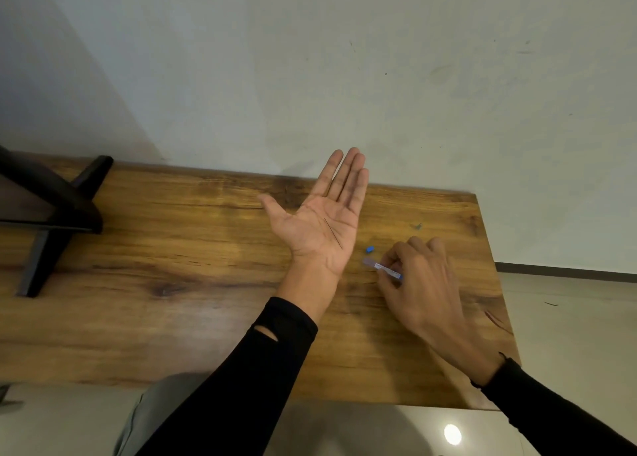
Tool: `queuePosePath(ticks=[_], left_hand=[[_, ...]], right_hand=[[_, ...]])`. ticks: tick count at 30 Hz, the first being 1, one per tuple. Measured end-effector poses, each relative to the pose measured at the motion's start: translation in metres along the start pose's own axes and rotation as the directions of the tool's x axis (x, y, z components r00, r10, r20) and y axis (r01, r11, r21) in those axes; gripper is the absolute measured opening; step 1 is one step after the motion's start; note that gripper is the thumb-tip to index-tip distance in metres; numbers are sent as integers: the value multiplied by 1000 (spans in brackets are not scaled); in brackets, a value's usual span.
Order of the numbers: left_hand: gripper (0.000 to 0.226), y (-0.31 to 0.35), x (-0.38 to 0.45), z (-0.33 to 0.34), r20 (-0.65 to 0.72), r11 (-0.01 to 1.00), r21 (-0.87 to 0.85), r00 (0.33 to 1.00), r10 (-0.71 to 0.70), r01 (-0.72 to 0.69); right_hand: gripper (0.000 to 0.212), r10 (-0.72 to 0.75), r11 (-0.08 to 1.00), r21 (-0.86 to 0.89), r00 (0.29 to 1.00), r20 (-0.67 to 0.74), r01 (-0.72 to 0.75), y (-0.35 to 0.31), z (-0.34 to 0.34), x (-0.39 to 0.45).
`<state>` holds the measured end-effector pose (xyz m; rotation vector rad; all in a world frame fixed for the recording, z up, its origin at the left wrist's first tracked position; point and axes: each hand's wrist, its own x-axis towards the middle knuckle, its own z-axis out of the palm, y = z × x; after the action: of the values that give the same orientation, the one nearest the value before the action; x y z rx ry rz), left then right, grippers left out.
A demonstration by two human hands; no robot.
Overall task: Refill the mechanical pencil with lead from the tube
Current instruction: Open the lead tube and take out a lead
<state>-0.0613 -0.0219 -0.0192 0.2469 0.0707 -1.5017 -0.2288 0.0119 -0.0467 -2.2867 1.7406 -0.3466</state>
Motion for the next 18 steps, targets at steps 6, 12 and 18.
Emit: queuePosePath(ticks=[6,12,18], left_hand=[[132,1,-1,2,-1,1000,27,1000,-4,4],[133,-3,-2,5,69,998,57,997,-31,28],[133,-13,-3,4,126,993,83,988,-91,80]], right_hand=[[15,-3,1000,-28,999,43,5,2,4,1],[16,68,923,385,989,-132,-13,-26,-40,14],[18,12,865,502,1000,-3,-9,-64,-66,19]])
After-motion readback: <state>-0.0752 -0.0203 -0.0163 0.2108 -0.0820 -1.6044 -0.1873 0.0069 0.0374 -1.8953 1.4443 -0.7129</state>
